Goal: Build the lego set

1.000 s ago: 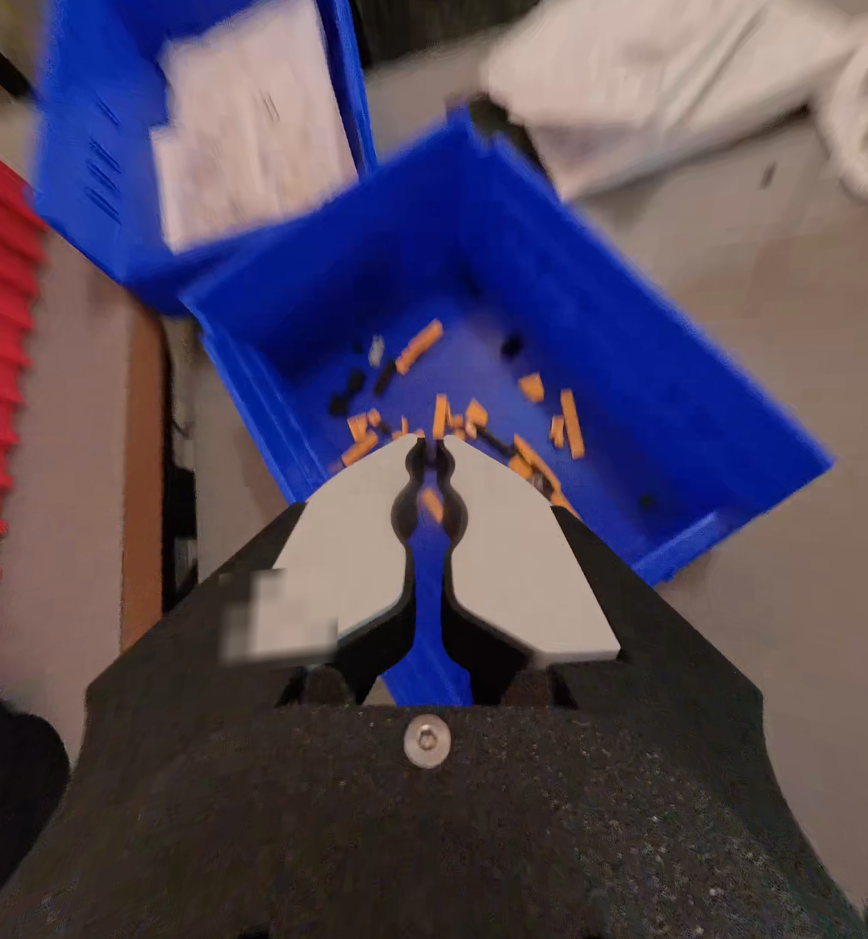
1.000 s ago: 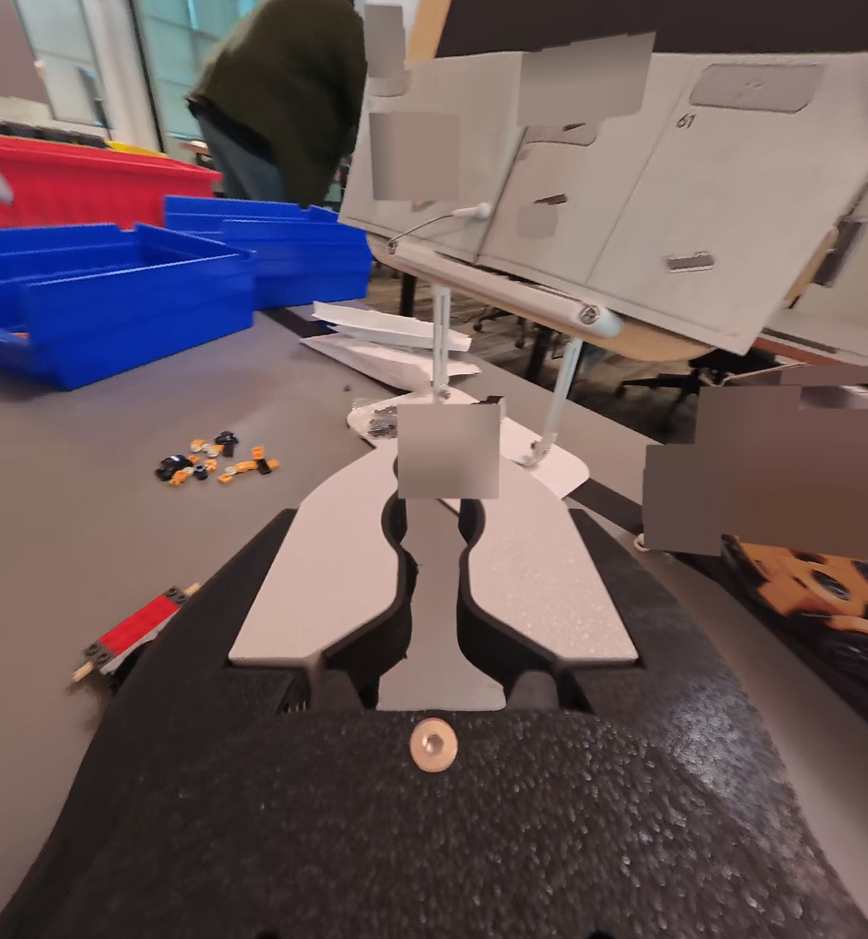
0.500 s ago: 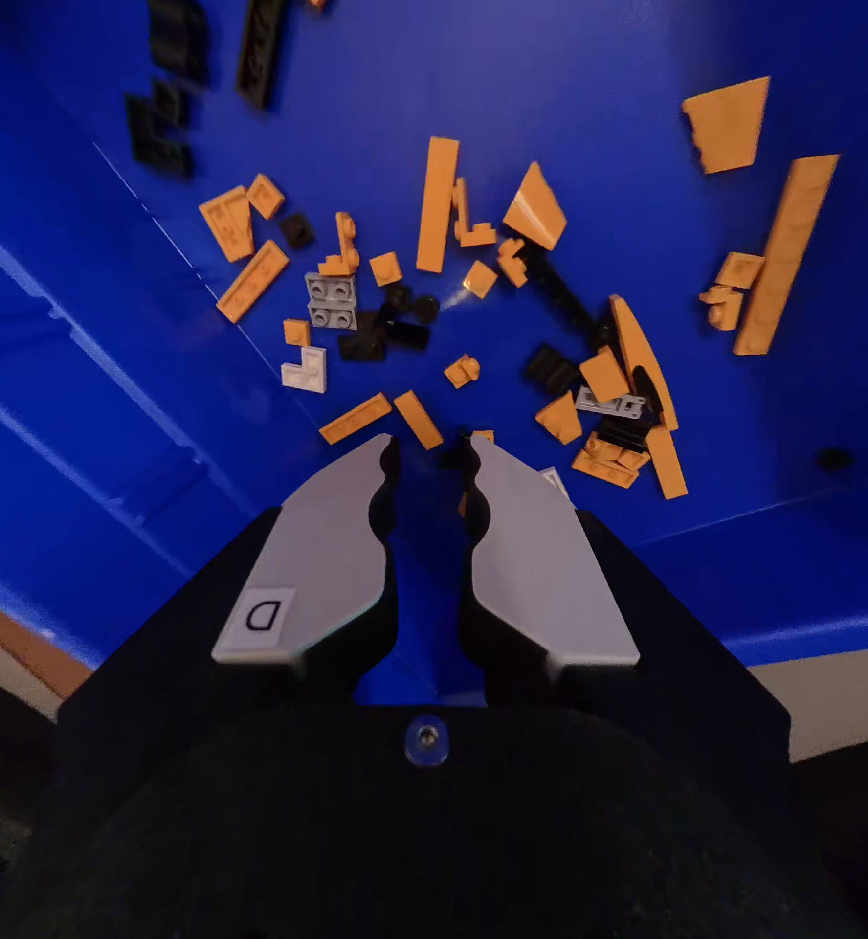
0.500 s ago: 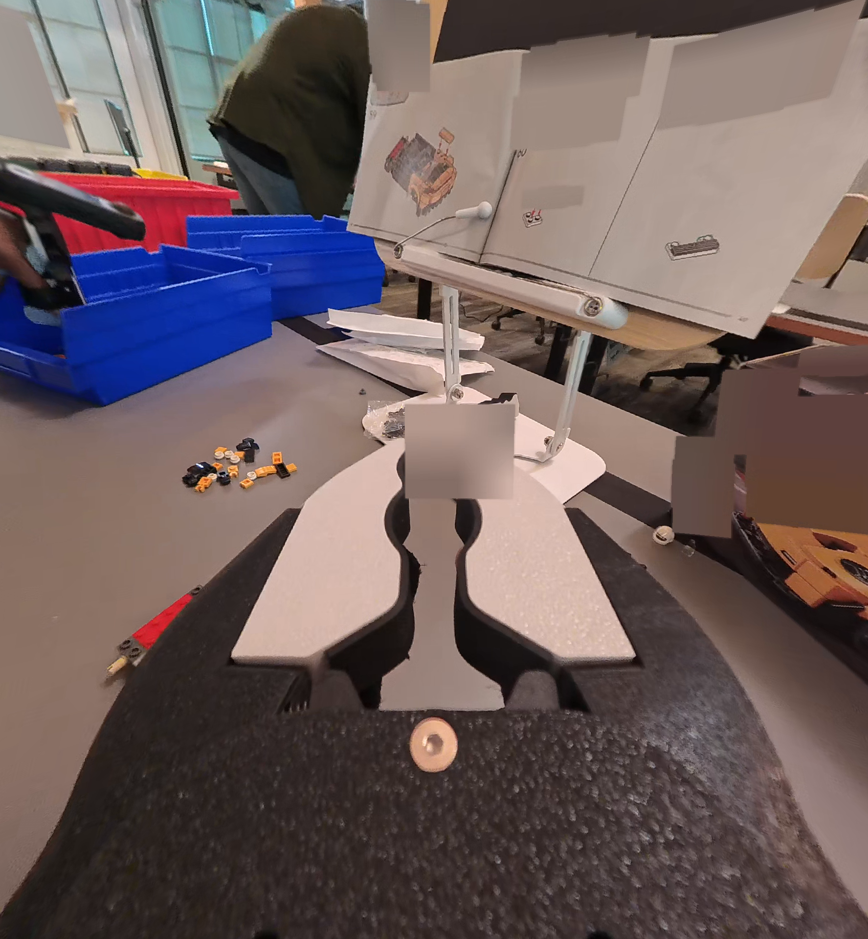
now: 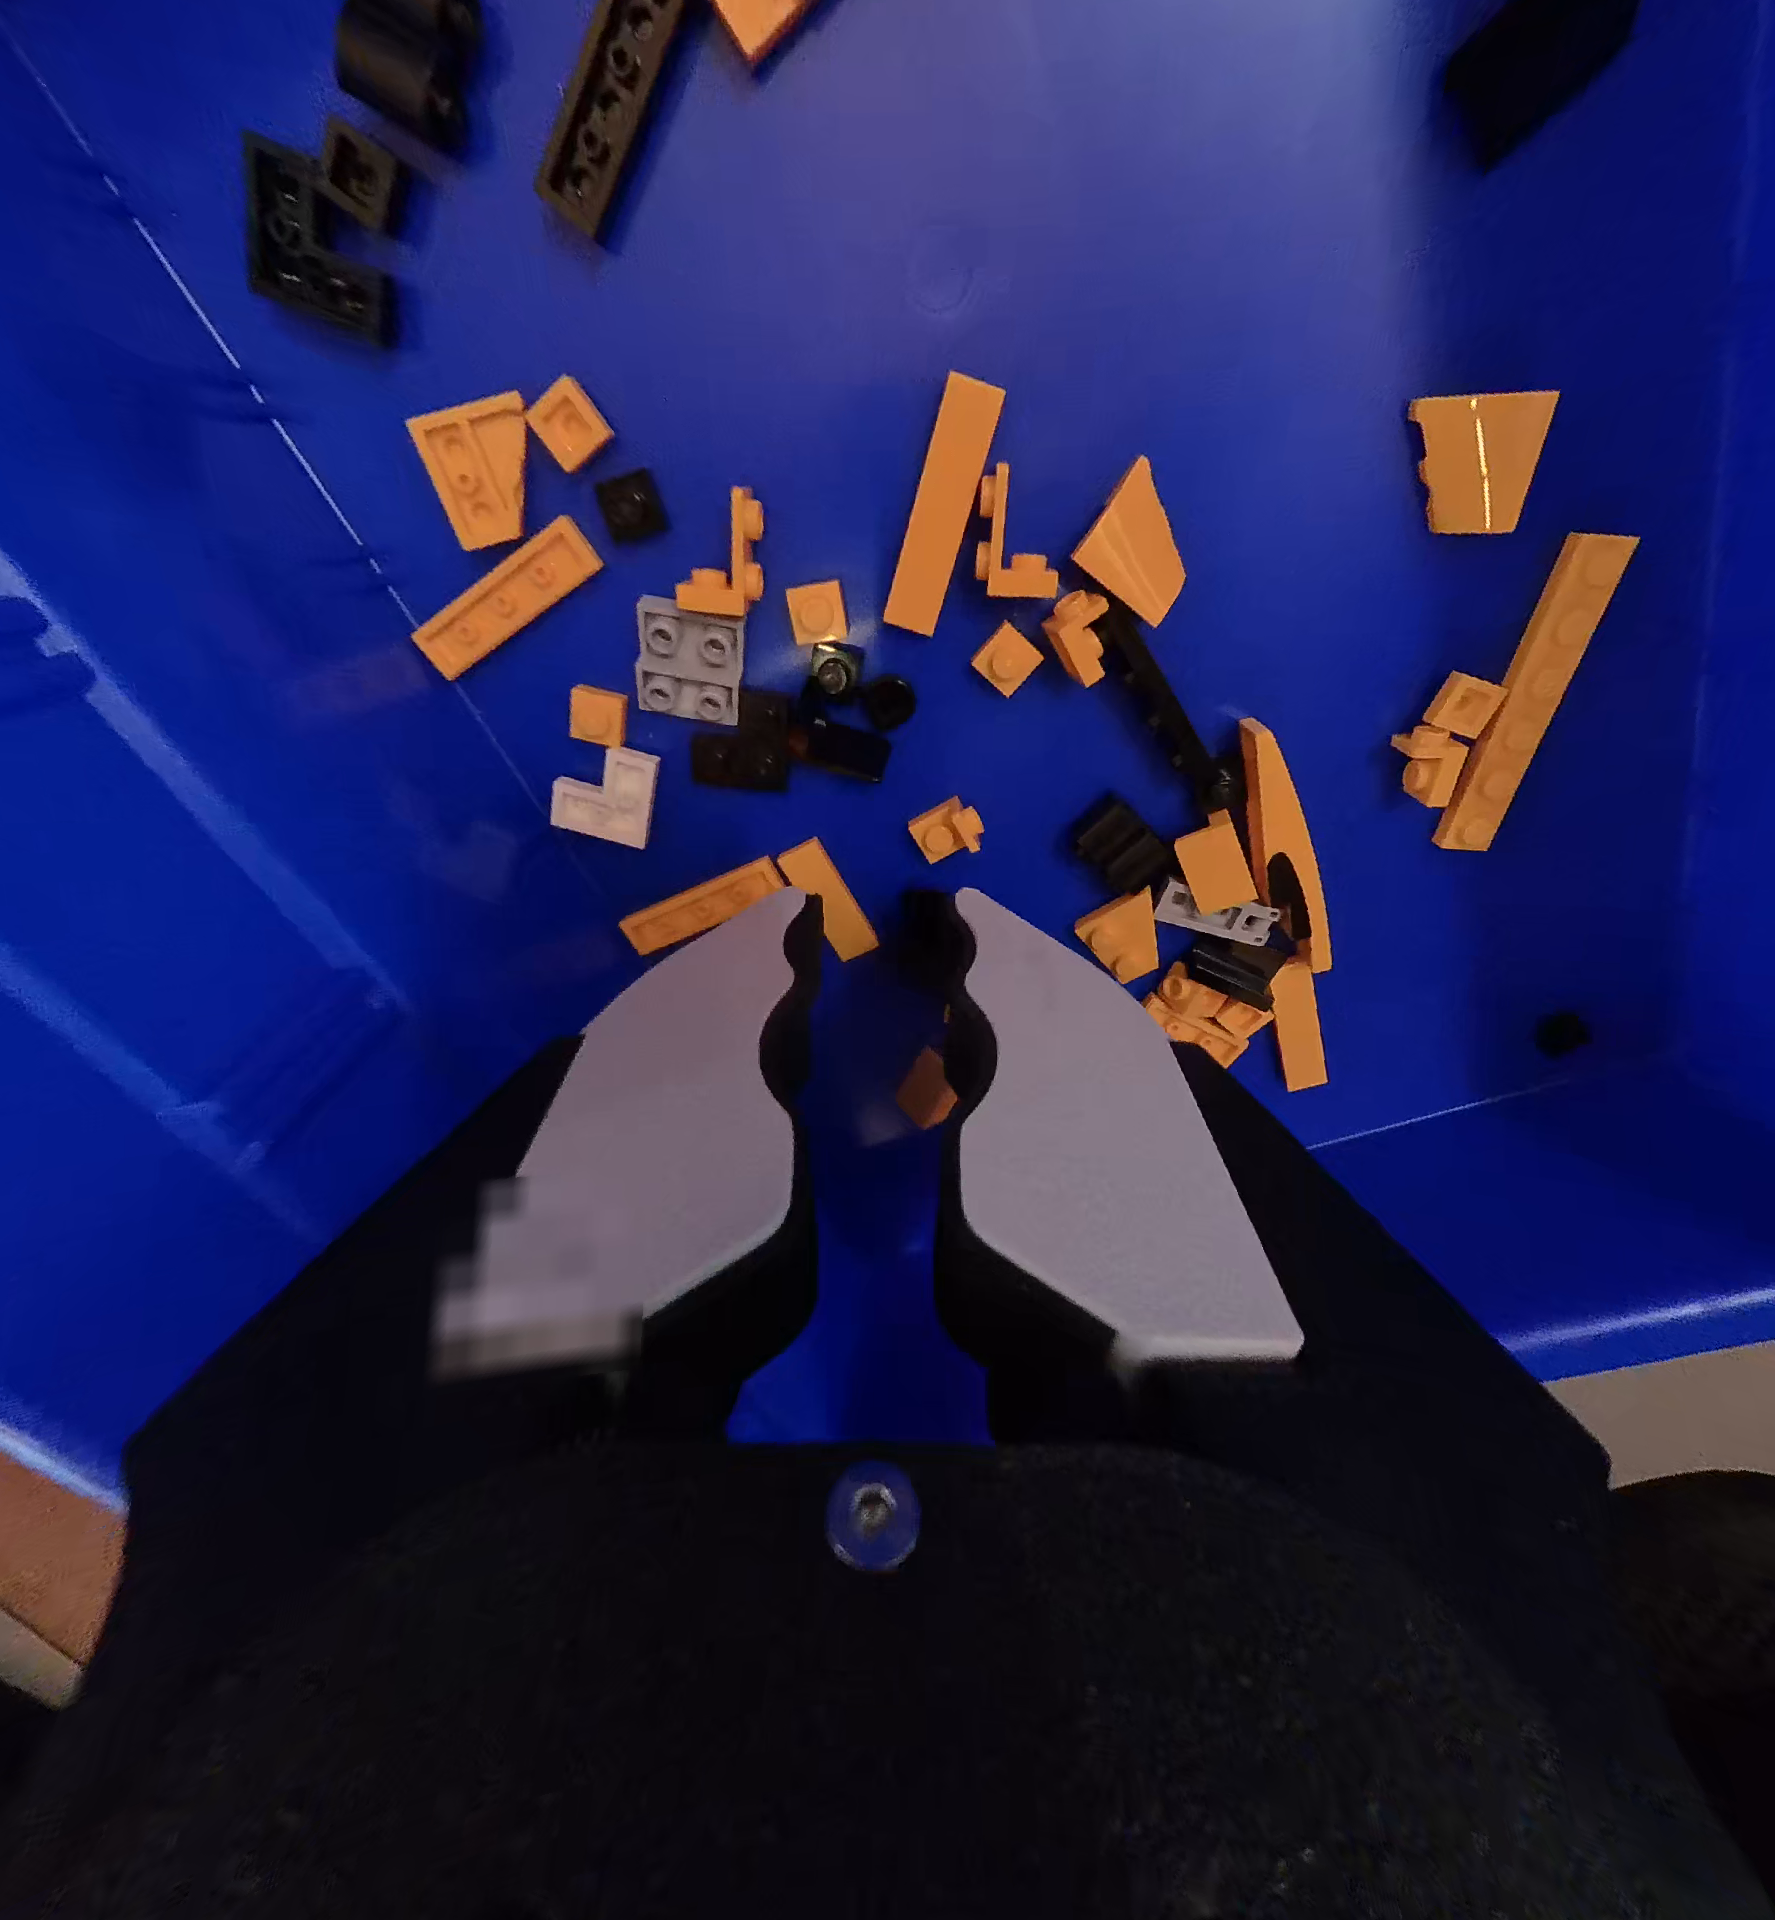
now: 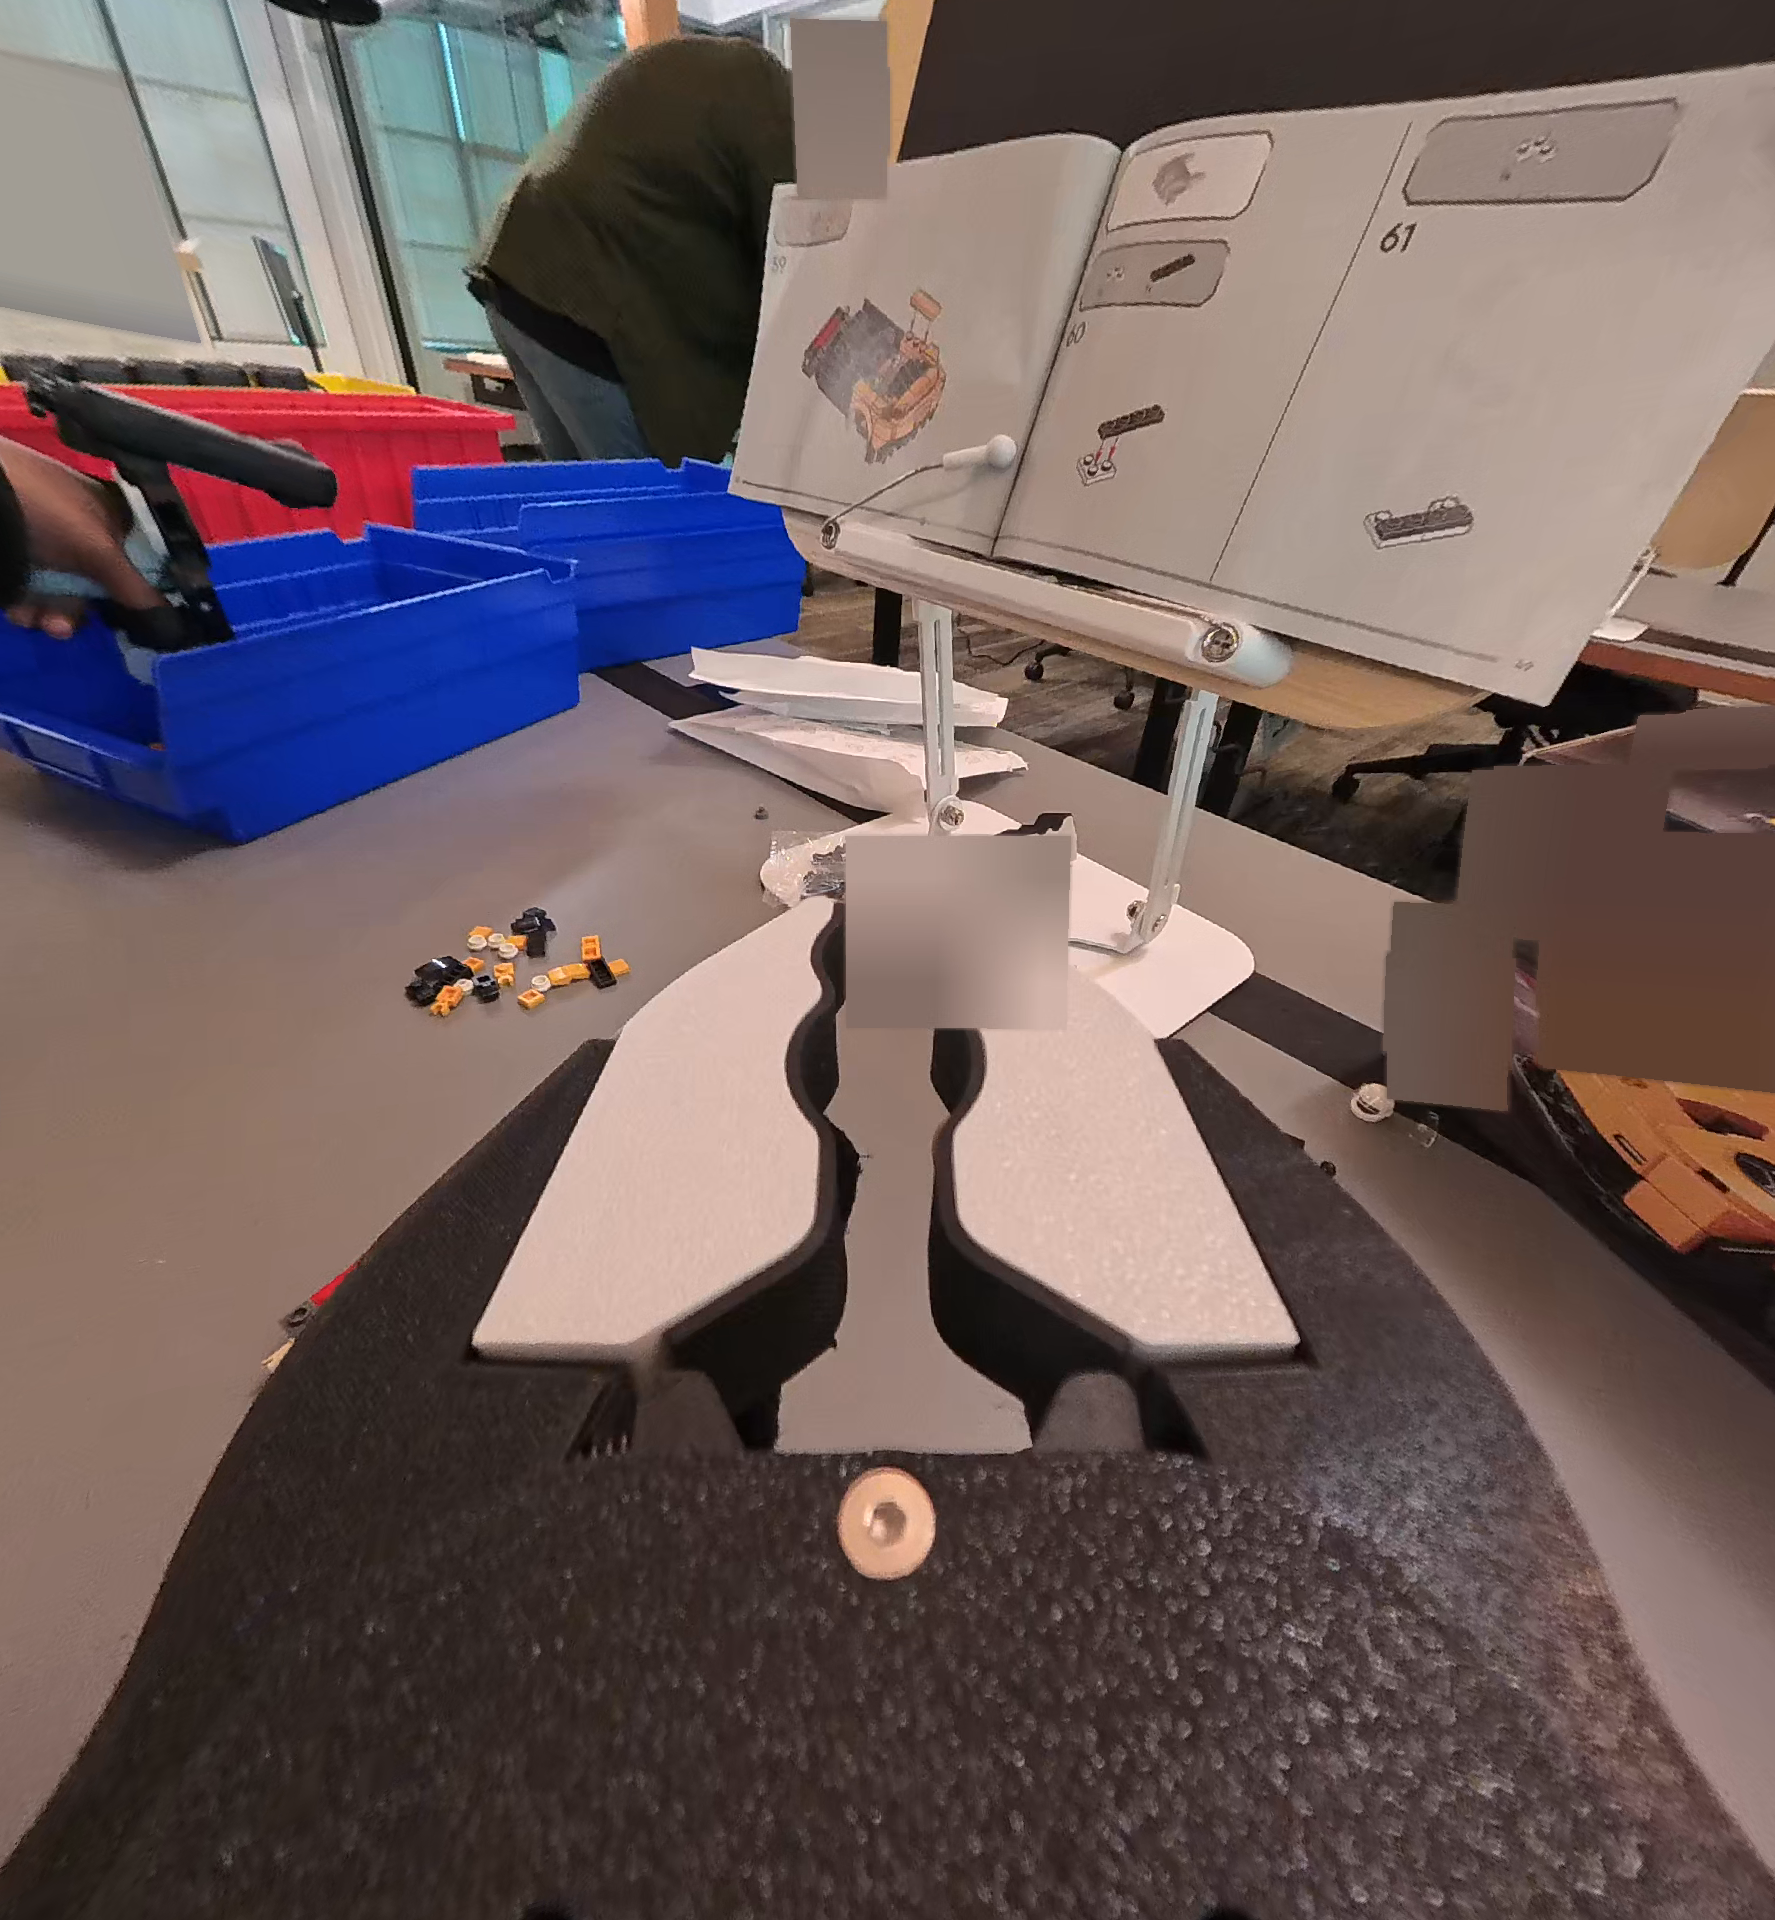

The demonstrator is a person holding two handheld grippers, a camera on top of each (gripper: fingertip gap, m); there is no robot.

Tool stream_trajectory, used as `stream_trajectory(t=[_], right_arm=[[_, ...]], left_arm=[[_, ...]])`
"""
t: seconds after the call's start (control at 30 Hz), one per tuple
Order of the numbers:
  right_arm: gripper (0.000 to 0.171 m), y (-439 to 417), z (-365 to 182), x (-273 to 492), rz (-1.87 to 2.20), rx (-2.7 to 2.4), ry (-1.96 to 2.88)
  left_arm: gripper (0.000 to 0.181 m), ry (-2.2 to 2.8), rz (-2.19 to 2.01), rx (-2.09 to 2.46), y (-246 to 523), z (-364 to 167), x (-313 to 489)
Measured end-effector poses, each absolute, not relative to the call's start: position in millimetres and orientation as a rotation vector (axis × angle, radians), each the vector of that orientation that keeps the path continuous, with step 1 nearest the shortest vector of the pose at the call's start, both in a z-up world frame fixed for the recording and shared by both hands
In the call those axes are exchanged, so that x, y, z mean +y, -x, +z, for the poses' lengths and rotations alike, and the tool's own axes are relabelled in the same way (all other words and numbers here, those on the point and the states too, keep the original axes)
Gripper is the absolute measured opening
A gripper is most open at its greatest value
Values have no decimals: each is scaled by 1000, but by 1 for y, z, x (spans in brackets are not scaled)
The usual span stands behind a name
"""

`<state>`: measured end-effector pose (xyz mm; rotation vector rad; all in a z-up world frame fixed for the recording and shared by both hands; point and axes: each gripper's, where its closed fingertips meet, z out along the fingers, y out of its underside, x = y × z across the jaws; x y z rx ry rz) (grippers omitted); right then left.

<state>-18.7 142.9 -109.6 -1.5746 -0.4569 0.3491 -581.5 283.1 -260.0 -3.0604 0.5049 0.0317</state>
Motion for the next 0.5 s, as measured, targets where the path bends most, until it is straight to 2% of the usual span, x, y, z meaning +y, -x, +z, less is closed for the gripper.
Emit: stream_trajectory(t=[0.5], right_arm=[[13,15,-104,141,361,-445,1565]], left_arm=[[13,3085,89,439,591,-264,285]])
